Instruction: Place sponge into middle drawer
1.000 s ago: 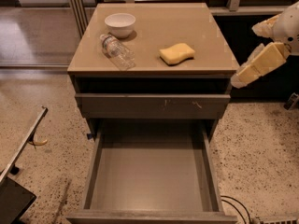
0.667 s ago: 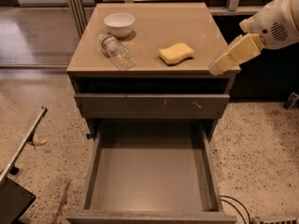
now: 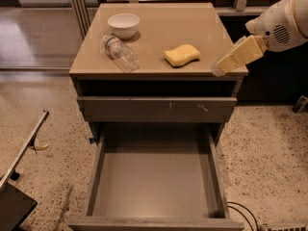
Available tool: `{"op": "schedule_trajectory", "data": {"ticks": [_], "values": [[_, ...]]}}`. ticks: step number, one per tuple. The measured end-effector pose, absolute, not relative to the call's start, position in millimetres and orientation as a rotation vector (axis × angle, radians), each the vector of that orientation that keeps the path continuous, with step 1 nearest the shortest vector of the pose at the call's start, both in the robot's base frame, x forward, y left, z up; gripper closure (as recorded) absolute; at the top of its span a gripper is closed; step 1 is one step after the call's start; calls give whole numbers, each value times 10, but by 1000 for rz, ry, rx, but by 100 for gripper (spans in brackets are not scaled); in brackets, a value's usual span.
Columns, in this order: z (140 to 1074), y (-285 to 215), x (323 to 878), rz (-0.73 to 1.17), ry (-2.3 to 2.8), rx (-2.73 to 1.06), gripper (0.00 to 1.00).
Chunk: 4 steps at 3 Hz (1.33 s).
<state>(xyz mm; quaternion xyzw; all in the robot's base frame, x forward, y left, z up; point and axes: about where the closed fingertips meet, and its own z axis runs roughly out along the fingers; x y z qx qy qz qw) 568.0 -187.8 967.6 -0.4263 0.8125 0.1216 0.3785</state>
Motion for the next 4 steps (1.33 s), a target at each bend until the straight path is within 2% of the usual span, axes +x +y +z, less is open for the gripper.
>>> {"op": "schedule_trajectory", "data": {"ticks": [4], "values": [[8738, -1212, 6956, 376, 2076, -967, 0]]}}
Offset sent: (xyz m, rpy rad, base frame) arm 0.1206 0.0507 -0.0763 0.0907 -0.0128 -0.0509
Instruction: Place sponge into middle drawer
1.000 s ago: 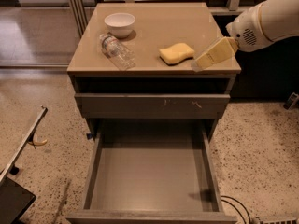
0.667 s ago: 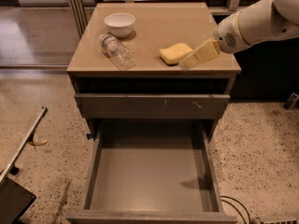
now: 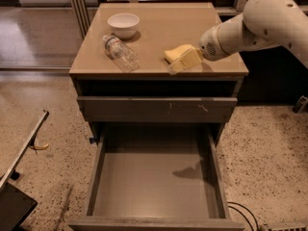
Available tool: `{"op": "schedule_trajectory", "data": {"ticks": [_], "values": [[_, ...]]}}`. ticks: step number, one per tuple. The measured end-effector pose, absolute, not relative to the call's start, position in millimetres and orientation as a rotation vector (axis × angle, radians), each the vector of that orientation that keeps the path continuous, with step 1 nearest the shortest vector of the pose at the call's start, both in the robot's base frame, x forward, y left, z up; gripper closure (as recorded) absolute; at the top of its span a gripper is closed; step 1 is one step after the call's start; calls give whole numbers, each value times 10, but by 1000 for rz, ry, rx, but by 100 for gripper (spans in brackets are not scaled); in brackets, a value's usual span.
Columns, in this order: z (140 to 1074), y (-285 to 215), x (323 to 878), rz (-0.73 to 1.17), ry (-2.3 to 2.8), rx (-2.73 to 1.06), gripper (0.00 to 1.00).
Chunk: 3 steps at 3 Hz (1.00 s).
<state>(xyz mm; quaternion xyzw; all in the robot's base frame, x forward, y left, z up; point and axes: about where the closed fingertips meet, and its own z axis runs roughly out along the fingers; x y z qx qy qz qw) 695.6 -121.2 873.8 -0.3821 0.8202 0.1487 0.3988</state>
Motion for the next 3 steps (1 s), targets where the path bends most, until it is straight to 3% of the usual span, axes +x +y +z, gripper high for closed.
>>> {"op": "schedule_trajectory", "data": {"ticks": [3], "values": [[8243, -1218, 7639, 219, 2203, -796, 0]]}}
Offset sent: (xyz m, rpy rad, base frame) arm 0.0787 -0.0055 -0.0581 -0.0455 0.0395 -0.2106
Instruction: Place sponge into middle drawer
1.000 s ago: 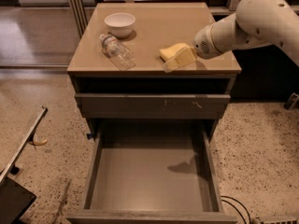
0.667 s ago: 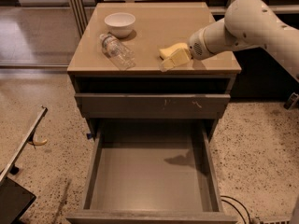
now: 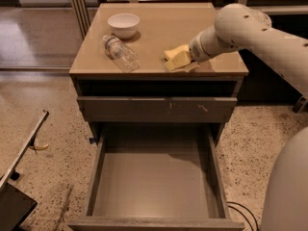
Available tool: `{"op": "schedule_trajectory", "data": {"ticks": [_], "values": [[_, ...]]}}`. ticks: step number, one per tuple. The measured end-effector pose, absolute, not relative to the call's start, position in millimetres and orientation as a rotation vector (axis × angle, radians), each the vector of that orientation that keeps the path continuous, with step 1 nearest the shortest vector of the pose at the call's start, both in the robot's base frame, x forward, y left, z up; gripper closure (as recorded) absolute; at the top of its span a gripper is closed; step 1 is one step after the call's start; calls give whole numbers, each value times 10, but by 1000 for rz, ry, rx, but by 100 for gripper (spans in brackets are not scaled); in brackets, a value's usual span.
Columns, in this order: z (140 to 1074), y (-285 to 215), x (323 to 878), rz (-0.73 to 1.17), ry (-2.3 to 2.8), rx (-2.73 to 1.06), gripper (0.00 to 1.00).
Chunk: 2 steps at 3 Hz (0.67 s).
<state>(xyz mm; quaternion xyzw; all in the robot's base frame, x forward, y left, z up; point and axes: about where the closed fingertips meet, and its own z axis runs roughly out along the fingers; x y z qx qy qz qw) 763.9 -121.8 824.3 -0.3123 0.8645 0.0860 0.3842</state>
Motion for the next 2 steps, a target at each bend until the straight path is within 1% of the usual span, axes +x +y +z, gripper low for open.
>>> {"op": "schedule_trajectory", "data": {"ticks": [1, 2], "values": [[8226, -1257, 7747, 154, 2237, -750, 19], [8245, -1273, 7774, 133, 2246, -724, 42]]}}
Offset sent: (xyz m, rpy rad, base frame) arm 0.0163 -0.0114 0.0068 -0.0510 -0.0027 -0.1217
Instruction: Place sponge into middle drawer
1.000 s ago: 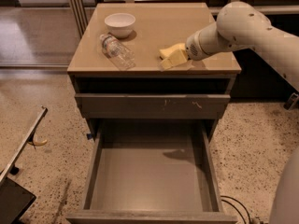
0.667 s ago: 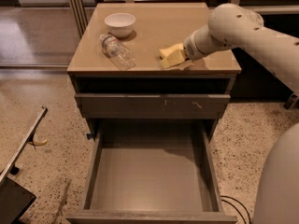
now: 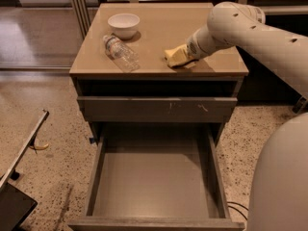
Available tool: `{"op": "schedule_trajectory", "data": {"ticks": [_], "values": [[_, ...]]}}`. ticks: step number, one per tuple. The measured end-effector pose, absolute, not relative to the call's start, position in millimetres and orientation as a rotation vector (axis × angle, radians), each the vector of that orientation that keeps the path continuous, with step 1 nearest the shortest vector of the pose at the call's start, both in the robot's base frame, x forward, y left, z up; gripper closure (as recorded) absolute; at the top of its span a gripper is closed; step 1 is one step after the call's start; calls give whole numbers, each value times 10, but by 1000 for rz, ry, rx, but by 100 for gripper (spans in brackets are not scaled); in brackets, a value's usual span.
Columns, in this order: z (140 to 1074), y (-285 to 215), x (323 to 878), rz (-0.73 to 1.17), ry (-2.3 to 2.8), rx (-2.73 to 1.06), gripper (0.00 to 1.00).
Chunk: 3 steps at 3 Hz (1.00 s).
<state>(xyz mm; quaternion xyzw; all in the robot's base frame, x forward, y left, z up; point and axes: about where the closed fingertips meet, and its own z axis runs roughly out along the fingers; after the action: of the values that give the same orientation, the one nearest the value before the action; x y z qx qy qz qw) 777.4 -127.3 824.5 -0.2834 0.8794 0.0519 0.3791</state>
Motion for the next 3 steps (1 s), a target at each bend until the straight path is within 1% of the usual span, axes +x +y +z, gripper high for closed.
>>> {"op": "schedule_trajectory", "data": {"ticks": [1, 2, 3], "values": [[8247, -1274, 7774, 133, 2246, -723, 65], [8323, -1279, 7681, 180, 2223, -751, 88], [8486, -1321, 7407, 250, 2191, -823, 100]]}}
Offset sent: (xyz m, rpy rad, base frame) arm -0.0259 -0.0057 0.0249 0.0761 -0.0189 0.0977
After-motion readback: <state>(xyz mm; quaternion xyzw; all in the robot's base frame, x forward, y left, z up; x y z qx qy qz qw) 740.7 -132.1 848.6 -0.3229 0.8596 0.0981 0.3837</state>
